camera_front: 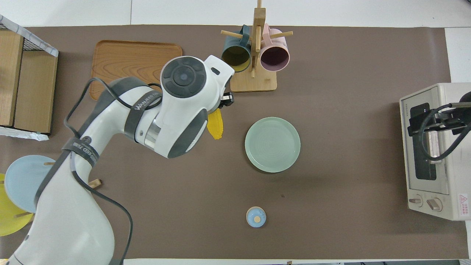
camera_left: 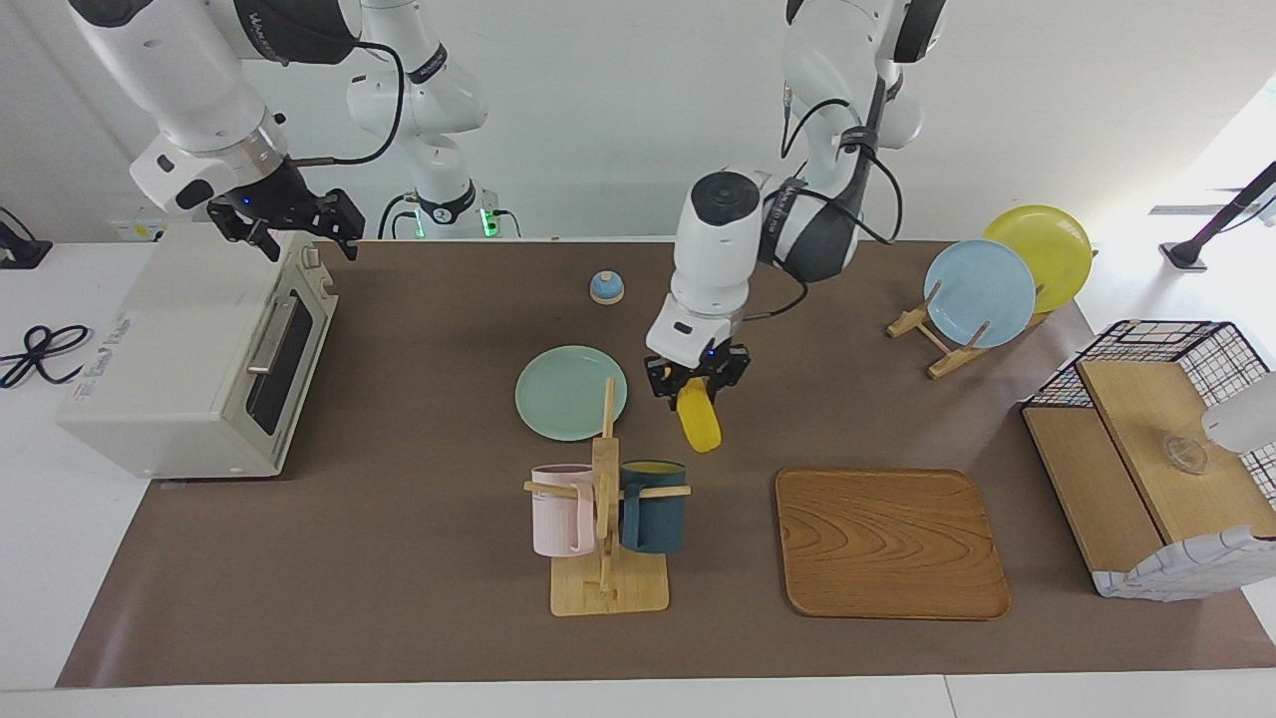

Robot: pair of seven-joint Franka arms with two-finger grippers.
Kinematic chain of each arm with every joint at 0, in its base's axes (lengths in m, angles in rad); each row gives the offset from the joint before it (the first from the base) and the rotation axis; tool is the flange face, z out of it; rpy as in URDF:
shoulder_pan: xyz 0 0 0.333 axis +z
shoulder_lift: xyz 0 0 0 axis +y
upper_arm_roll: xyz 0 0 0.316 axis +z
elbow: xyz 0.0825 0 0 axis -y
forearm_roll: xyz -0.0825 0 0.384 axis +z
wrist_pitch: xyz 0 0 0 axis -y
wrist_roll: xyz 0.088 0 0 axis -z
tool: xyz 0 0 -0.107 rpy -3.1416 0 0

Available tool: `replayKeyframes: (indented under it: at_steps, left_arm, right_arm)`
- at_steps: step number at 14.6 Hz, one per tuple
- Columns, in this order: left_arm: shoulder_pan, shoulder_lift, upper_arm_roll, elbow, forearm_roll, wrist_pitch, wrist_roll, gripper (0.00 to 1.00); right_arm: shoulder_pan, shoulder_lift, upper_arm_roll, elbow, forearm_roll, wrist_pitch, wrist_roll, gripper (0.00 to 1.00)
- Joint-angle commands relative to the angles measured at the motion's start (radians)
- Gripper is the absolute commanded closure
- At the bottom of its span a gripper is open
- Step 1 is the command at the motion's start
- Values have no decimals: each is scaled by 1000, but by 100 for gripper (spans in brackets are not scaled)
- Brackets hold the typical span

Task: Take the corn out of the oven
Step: 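Carry the corn to the wooden tray with the left gripper, then lower the corn onto the wooden tray and open the left gripper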

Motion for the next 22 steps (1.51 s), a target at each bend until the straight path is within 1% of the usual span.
replayKeyframes:
  at_steps: [1, 2, 4, 6, 7, 8, 10, 11, 12, 13, 15, 17, 18, 19, 20, 22]
  left_arm:
    - [128, -3, -12, -22, -75, 39, 202, 100]
    - [177, 3, -12, -24, -104, 65, 271, 100]
    - [236, 71, -12, -2, -105, 86, 365, 100]
    - [283, 177, -15, 88, -111, 115, 458, 100]
    - [302, 214, -16, 129, -111, 120, 497, 100]
    - [311, 246, -18, 158, -111, 131, 521, 100]
    - [343, 282, -24, 179, -111, 168, 572, 100]
    - [348, 312, -25, 211, -111, 172, 578, 100]
    - [346, 373, -22, 307, -109, 157, 578, 100]
    - [346, 391, -21, 323, -102, 160, 580, 100]
    - [351, 391, -19, 326, -100, 159, 600, 100]
    - [349, 391, -18, 324, -99, 159, 604, 100]
    - [349, 389, -18, 323, -99, 157, 611, 56]
    - [351, 380, -16, 323, -100, 155, 614, 1]
    - [360, 363, -15, 320, -97, 149, 615, 0]
    - [366, 296, -12, 301, -100, 70, 611, 0]
  right_arm:
    - [6, 9, -18, 7, 2, 18, 7, 0]
    - [1, 6, -10, 7, 2, 17, 7, 0]
    - [1, 4, -10, 9, 2, 9, 6, 0]
    - [6, 1, -12, 9, 0, 4, 3, 0]
    - [0, 1, -12, 9, 0, 6, -1, 0]
    - [-3, 3, -12, 9, 0, 9, -7, 0]
    - [-13, 3, -19, 15, -7, 13, -40, 0]
    - [-19, -6, -19, 18, -9, 10, -42, 0]
    - [-17, -14, -19, 15, -14, 6, -39, 0]
    - [-19, -16, -18, 10, -12, 9, -39, 0]
    - [-20, -16, -19, 2, -12, 47, -42, 0]
    - [-20, -16, -19, -1, -12, 59, -39, 0]
    - [-20, -16, -19, -4, -12, 59, -39, 0]
    - [-20, -17, -19, -7, -11, 59, -40, 0]
    - [-20, -20, -19, -8, -9, 61, -39, 0]
    - [-29, -22, -19, -13, -6, 58, -40, 0]
